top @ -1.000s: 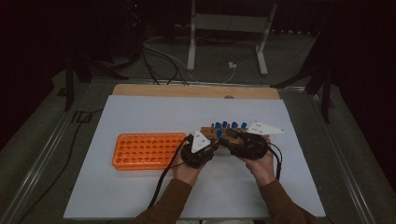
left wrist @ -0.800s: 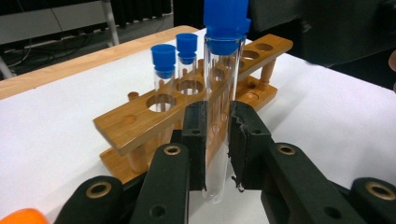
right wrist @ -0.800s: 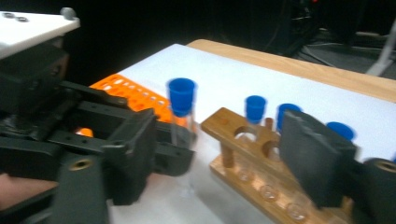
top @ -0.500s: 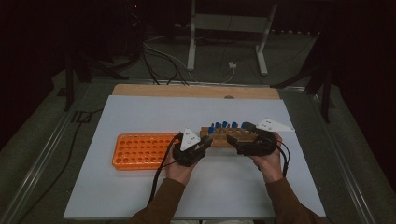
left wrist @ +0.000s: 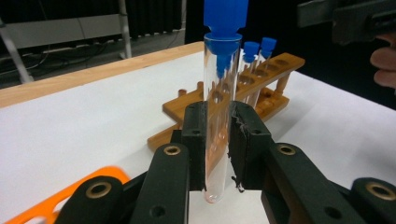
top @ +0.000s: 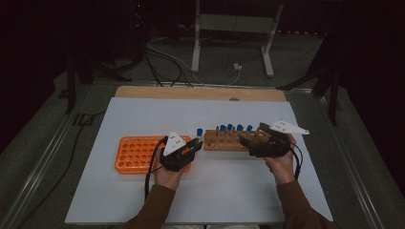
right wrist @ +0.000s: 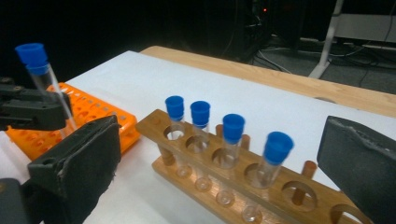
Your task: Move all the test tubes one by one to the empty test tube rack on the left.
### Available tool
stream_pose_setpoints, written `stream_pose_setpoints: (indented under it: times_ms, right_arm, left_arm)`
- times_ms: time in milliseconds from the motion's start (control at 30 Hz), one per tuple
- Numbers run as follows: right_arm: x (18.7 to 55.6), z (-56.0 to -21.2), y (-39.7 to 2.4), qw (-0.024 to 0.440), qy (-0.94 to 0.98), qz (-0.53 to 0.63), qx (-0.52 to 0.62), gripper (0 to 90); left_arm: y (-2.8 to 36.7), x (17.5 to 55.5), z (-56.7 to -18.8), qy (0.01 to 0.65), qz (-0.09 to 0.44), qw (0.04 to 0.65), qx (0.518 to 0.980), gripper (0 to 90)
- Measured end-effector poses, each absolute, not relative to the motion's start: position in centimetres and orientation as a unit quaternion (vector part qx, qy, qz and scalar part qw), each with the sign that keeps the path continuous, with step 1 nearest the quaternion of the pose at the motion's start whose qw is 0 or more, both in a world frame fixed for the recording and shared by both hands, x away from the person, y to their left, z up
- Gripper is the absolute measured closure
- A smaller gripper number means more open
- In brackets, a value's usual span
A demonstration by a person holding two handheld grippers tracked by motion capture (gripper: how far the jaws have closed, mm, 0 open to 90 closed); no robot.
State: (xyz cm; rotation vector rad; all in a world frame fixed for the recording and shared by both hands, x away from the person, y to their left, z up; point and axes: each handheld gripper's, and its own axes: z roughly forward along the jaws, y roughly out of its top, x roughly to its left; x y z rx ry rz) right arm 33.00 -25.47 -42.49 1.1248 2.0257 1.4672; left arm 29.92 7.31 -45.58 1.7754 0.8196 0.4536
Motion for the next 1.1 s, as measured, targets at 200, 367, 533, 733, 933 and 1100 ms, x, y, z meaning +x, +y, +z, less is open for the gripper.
stream_pose_setpoints:
  times_ms: [200,367,533,733,933,1100]
  right_arm:
    - [33.1,-42.5,-26.1,0.199,0.719,0.524,0.41,0.0]
    - [33.1,-42.5,-26.4,0.201,0.717,0.525,0.412,0.0]
    - [33.1,-42.5,-26.6,0.2,0.715,0.526,0.415,0.0]
    - [33.1,-42.6,-26.6,0.2,0.714,0.525,0.417,0.0]
    - [33.1,-42.6,-26.7,0.201,0.713,0.527,0.417,0.0]
    - [33.0,-42.6,-26.8,0.201,0.712,0.528,0.417,0.0]
  left_arm:
    - [8.3,29.5,-45.9,0.348,0.195,0.532,0.747,78.1]
    - [9.1,29.0,-46.2,0.35,0.197,0.528,0.748,78.1]
    - [9.9,28.5,-46.6,0.355,0.196,0.526,0.748,78.1]
    - [10.5,28.0,-47.1,0.358,0.194,0.518,0.752,78.0]
    - [10.8,27.8,-47.9,0.362,0.189,0.505,0.76,78.0]
    - [10.7,27.6,-48.4,0.36,0.188,0.487,0.774,78.0]
